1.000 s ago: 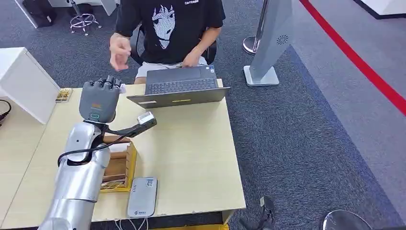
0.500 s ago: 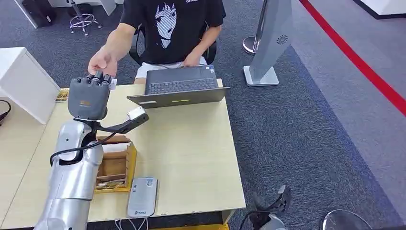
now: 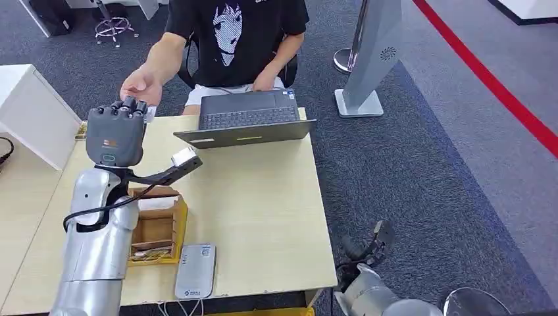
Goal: Pass the card to the sensor for recognition and then transmit it.
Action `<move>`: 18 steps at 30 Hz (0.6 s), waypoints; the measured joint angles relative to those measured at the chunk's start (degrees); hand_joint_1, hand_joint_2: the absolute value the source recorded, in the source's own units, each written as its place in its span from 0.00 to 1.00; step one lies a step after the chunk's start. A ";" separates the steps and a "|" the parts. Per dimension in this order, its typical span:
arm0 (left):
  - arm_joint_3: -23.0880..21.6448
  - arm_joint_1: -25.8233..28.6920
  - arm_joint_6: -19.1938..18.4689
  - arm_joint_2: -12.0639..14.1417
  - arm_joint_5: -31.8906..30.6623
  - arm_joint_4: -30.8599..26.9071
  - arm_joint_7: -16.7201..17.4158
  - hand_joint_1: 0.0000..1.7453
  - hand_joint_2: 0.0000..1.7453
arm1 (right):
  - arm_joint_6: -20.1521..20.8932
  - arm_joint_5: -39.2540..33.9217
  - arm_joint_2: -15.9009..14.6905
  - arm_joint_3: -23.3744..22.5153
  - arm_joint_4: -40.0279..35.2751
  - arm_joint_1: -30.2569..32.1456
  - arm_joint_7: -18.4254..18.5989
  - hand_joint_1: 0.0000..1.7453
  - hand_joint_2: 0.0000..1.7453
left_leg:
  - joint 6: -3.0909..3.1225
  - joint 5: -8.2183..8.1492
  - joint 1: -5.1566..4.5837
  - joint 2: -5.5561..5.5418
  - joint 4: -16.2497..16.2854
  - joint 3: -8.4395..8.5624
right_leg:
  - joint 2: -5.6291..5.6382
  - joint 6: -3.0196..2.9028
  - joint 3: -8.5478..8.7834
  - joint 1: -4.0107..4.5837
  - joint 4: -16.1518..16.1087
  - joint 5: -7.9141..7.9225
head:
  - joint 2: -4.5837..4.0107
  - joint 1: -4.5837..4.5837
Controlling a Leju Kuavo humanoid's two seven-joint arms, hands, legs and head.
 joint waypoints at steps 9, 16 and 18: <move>0.09 0.70 -1.51 0.02 0.68 -4.33 -0.59 1.00 1.00 | -1.33 0.22 -0.28 1.90 -1.07 -0.07 -0.48 0.00 1.00 | -0.03 0.04 0.00 -0.03 0.00 0.03 | -0.04 0.00 0.03 0.00 0.00 0.02 | 0.00 0.02; 2.37 4.44 -1.44 2.05 -3.70 -9.47 5.52 1.00 1.00 | -0.34 4.31 -0.33 4.98 -1.95 4.97 -5.59 0.00 1.00 | -0.15 -0.03 0.01 0.02 -0.20 0.51 | 0.00 -0.10 0.34 -0.01 -0.06 -0.08 | 0.00 0.20; 5.67 10.59 -2.15 3.61 -3.54 -15.73 5.83 1.00 1.00 | 1.60 3.54 -0.57 5.42 -1.86 11.99 -14.33 0.00 1.00 | -0.21 -0.34 0.00 0.20 -0.40 0.99 | 0.16 -0.23 0.76 -0.02 -0.18 -0.34 | -0.02 -0.02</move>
